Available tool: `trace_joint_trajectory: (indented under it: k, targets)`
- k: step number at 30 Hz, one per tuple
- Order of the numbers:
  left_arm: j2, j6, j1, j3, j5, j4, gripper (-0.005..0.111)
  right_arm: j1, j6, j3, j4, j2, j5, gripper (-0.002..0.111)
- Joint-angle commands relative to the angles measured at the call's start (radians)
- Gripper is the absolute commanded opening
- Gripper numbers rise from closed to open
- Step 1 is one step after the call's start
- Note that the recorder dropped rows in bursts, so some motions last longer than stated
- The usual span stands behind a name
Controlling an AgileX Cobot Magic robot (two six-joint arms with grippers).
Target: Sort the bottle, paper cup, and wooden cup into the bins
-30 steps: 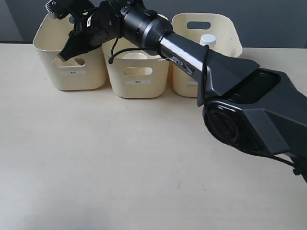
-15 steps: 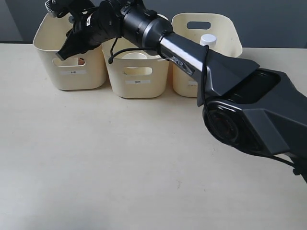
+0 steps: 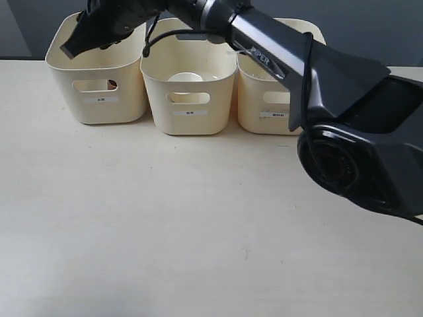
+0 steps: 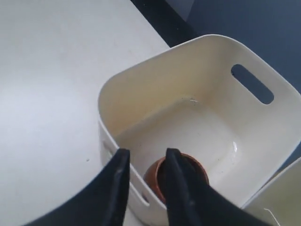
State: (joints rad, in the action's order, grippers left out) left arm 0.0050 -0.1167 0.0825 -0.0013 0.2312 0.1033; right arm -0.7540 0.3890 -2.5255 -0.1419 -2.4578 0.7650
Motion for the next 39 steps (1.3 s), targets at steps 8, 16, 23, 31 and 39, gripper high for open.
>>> trace_joint_trajectory:
  k: [8,16,23,31,39]
  targets:
    - [-0.005,0.002,-0.003,0.001,-0.006,0.003,0.0,-0.075,0.03,-0.006,0.03,0.169,0.285,-0.001]
    - [-0.005,0.002,-0.003,0.001,-0.006,0.003,0.0,-0.145,0.041,-0.006,0.046,0.279,0.388,-0.001]
    - [-0.005,0.002,-0.003,0.001,-0.006,0.003,0.0,-0.229,0.037,-0.006,0.142,0.39,0.424,-0.001]
    - [-0.005,0.002,-0.003,0.001,-0.006,0.003,0.0,-0.325,-0.025,-0.006,0.294,0.54,0.456,-0.001]
    - [-0.005,0.002,-0.003,0.001,-0.006,0.003,0.0,-0.451,-0.131,-0.006,0.49,0.701,0.456,-0.001]
